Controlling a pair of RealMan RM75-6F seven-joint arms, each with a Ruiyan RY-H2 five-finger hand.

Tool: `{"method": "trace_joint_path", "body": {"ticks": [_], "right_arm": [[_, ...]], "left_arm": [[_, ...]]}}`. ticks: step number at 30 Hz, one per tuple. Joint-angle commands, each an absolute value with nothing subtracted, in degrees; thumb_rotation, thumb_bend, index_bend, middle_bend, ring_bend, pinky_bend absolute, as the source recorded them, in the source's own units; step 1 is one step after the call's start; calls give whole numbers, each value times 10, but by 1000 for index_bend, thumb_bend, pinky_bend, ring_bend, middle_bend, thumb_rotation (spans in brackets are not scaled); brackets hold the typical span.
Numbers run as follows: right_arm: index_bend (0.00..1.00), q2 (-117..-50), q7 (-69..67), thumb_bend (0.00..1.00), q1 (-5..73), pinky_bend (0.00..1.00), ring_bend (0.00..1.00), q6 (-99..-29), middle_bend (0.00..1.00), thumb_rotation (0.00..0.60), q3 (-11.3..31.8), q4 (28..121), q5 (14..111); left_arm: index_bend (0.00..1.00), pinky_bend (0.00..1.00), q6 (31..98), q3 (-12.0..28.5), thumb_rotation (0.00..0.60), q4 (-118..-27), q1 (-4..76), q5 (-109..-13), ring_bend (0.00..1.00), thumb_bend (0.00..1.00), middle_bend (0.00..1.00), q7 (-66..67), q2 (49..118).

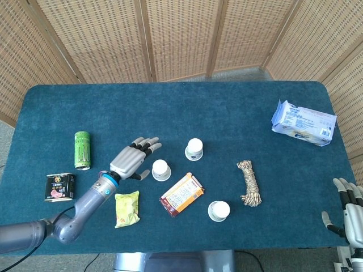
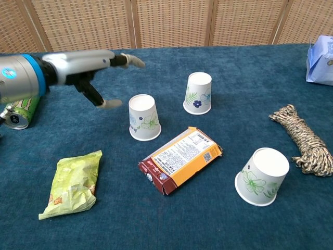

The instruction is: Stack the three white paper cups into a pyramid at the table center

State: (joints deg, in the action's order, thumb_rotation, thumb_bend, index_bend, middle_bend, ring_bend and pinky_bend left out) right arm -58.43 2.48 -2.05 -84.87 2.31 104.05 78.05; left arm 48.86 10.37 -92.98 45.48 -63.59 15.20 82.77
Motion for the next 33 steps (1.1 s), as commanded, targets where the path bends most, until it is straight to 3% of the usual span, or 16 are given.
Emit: {"method": "trace_joint_path", "body": {"ticks": [1, 13, 33], "right_arm": [[0, -586, 23, 414, -19, 0, 0, -846, 0, 600, 24, 1038, 778], [0, -589, 16, 414, -14, 0, 0, -839, 0, 600, 27, 1032, 786], [0, -548, -18, 396, 87, 0, 0, -729, 0, 600, -21, 1119, 993]], "left_arm": [[26, 7, 501, 109, 600, -943, 449, -643, 0, 437, 0, 140, 805], [30, 9, 512, 94, 600, -1001, 432, -651, 0, 437, 0, 128, 738], [39, 0, 600, -12, 600, -1106, 284, -783, 0, 438, 0, -3, 533]]}}
